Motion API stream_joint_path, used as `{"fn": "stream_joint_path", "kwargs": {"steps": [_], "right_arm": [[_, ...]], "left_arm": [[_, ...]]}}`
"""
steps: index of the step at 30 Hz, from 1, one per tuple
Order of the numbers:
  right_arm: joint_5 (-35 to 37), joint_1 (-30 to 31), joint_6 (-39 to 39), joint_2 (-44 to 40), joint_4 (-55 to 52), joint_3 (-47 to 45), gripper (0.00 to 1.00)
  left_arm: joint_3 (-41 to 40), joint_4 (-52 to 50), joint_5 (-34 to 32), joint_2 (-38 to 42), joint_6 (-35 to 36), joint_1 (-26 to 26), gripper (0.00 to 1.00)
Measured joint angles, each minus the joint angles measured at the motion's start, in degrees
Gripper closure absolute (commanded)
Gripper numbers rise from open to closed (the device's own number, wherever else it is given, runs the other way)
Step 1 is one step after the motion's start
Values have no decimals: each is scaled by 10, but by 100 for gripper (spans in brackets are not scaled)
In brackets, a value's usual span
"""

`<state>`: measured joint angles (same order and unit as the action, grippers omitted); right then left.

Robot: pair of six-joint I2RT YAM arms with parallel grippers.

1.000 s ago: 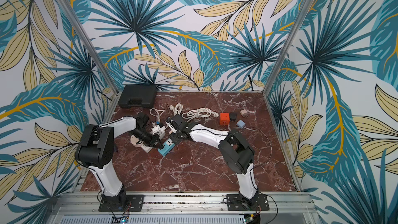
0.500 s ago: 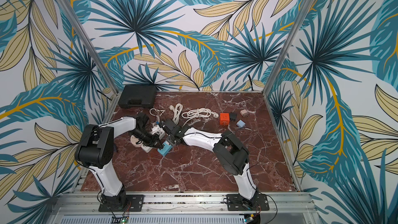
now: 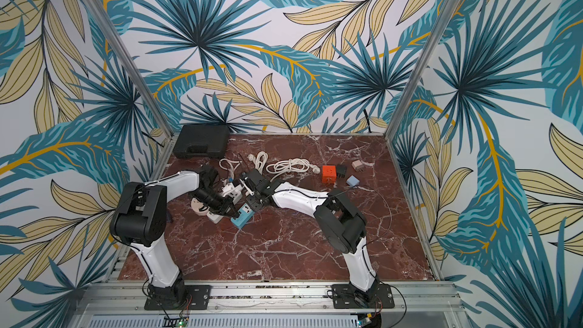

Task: Pull the plug off the socket
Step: Remove the plug from the socket.

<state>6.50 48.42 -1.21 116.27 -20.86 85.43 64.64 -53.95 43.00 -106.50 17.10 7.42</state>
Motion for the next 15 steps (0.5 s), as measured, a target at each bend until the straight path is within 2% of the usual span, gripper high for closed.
{"fn": "stream_joint_path", "kwargs": {"steps": [7, 15], "right_arm": [[-4, -2, -5, 0, -17, 6, 98], [55, 23, 17, 1, -20, 9, 98]], "left_arm": [[0, -1, 0, 0, 0, 0, 100], [0, -3, 1, 0, 0, 0, 100]]}}
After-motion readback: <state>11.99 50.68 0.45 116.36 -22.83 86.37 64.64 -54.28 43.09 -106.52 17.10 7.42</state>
